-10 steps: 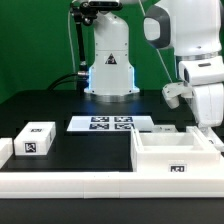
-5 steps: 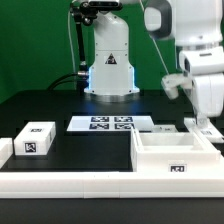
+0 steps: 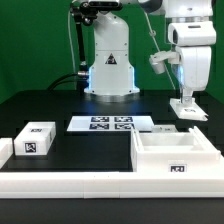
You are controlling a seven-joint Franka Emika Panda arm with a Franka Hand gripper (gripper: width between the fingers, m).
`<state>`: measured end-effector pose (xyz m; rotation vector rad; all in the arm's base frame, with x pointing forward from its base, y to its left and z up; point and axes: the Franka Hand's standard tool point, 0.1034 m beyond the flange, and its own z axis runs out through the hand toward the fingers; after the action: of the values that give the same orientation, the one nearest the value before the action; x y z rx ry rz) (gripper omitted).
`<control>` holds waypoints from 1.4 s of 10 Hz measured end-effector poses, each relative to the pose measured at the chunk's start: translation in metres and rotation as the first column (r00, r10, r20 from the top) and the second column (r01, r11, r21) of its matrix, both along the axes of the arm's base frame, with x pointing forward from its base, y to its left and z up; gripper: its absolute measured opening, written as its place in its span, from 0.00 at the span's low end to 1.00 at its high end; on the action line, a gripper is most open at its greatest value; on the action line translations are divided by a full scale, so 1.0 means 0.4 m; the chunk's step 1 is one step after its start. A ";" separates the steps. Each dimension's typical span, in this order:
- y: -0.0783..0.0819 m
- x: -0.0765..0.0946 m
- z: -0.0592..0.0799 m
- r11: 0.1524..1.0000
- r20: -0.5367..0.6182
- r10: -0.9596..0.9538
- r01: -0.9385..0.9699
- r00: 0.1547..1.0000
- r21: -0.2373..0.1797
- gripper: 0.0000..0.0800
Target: Assemble cabinet
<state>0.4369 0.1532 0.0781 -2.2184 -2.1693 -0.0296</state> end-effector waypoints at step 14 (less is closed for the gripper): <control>-0.090 0.031 -0.024 0.999 -0.010 -0.045 0.045 0.999 0.005 0.08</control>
Offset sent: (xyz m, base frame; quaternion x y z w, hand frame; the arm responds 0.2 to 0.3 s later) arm -0.0066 -0.0246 -0.0003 0.0151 -0.0049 -0.0109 0.9998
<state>0.4491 0.1172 0.0687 -2.2598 -2.1116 -0.0251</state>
